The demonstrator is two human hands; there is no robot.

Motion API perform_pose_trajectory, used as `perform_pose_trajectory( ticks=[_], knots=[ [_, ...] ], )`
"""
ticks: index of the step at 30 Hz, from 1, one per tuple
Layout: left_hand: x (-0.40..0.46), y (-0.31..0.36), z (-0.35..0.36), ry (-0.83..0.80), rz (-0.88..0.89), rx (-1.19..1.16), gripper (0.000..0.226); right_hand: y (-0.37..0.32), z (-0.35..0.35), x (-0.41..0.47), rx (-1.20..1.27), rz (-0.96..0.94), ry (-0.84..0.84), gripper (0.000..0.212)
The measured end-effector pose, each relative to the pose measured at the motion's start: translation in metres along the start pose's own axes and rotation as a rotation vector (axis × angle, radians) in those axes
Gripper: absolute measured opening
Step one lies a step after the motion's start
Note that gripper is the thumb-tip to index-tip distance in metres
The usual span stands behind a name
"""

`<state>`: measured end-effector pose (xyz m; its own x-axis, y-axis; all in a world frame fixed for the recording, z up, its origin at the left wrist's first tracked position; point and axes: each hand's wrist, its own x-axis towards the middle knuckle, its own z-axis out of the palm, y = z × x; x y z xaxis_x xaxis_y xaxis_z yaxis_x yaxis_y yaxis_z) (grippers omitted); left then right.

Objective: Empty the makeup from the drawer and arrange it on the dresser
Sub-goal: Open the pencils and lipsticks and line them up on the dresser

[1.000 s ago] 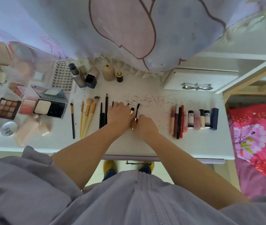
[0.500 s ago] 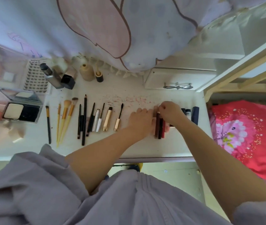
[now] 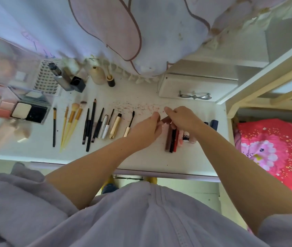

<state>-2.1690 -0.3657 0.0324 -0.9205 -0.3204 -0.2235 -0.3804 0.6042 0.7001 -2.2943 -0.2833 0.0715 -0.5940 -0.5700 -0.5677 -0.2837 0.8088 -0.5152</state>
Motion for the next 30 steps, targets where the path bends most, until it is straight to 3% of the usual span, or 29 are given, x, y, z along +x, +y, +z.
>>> perform_pose_trajectory(
  ticks=[4, 11, 16, 21, 26, 30],
  knots=[
    [-0.02, -0.009, -0.027, 0.021, 0.088, 0.218, 0.021, -0.018, -0.002, -0.023, 0.165, -0.089, -0.16, 0.043],
    [-0.045, -0.016, -0.062, 0.056, 0.113, 0.233, 0.029, -0.045, 0.012, -0.056, 0.266, -0.252, -0.097, 0.025],
    [-0.058, -0.018, -0.081, 0.06, 0.204, 0.288, 0.024, -0.052, 0.008, -0.074, 0.225, -0.159, -0.197, 0.053],
    [-0.067, -0.016, -0.089, 0.041, 0.229, 0.343, 0.025, -0.055, 0.013, -0.086, 0.238, -0.214, -0.198, 0.032],
    [-0.075, -0.017, -0.093, 0.07, 0.285, 0.382, 0.023, -0.055, 0.014, -0.096, 0.294, -0.111, -0.193, 0.051],
    [-0.076, -0.018, -0.095, 0.067, 0.286, 0.412, 0.022, -0.054, 0.019, -0.1, 0.33, -0.192, -0.142, 0.032]
  ],
)
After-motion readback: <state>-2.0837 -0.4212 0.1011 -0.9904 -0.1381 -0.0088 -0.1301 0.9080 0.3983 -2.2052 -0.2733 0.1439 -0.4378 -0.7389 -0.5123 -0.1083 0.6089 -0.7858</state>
